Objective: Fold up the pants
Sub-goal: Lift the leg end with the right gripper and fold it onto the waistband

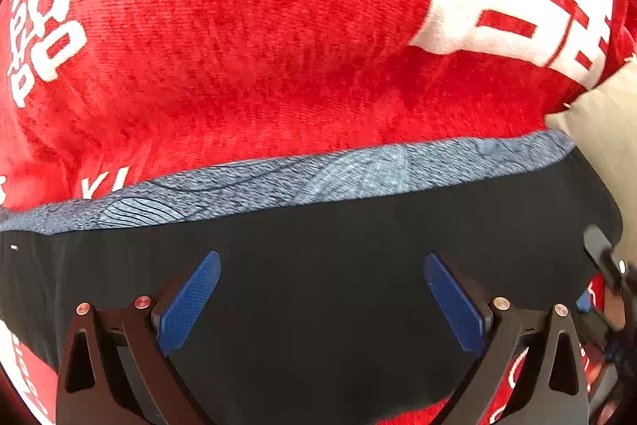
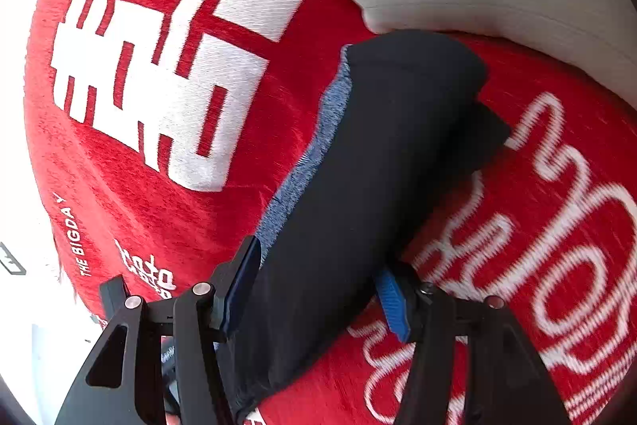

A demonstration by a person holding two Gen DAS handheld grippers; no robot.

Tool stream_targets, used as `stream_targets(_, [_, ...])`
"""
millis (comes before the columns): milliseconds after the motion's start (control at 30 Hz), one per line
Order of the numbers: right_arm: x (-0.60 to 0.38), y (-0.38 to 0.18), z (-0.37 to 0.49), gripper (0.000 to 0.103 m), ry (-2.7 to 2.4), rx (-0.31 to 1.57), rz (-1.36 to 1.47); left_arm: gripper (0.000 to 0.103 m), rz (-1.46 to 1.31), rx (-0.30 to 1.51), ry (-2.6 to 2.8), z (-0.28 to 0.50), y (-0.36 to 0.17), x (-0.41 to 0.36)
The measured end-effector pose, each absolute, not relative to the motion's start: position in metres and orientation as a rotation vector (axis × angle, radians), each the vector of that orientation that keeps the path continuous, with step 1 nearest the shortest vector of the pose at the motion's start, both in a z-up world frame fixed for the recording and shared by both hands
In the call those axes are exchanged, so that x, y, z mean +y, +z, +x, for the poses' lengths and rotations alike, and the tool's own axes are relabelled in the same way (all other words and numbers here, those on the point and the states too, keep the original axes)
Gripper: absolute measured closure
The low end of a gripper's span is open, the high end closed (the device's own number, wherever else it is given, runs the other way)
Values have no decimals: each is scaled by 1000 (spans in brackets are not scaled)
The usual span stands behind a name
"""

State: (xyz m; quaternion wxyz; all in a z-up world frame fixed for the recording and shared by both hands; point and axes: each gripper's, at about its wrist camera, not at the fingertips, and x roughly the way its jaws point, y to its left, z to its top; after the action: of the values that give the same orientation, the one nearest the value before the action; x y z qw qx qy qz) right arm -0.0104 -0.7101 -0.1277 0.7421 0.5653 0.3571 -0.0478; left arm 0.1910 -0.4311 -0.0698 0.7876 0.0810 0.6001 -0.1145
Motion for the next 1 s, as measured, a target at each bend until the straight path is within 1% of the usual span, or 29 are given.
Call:
stream_targets(33, [-711,-130,-8,43,-101,779,1251,3,177,1302,-254,190,-72,-433])
stream_targets(67, [-711,-133,-7,44,-100,780,1268,13,185,1314,-257,192,-75,-437])
stream_targets(100, [-713,-136,-5,46,-105,787,1290,17,195,1328,-255,177,-76,-446])
stream_targets(300, [-716,-134,-41,46,-176,806,1357,17,191,1348,-243,169,-79,-432])
stream_targets(333, [-716,-137,-47,49,-189,810,1373,17,196,1353,-236,167,-80,-430])
stream_targets(400, [-717,-140,-51,50,-200,796,1386,17,201,1360,-220,165,-84,-427])
stream_targets(633, [-721,-147,-7,49,-137,738,1368,17,173,1355,-214,163,-78,-425])
stream_targets(667, [-721,-147,-2,50,-129,742,1368,17,183,1355,-216,162,-79,-428])
stream_targets(700, [-722,-147,3,61,-131,766,1367,17,187,1354,-221,162,-78,-431])
stream_targets(733, [-722,-147,6,80,-136,792,1364,17,188,1352,-227,168,-73,-441])
stream_targets(767, [-723,-148,7,85,-138,810,1368,21,191,1346,-234,167,-73,-443])
stream_targets(800, [-725,-149,8,86,-133,826,1379,30,199,1342,-233,162,-72,-444])
stream_targets(833, [-726,-148,7,87,-128,829,1383,32,219,1338,-226,160,-74,-446])
stream_targets(1000, [-722,-120,8,91,-81,835,1304,32,261,1247,-243,136,-83,-455])
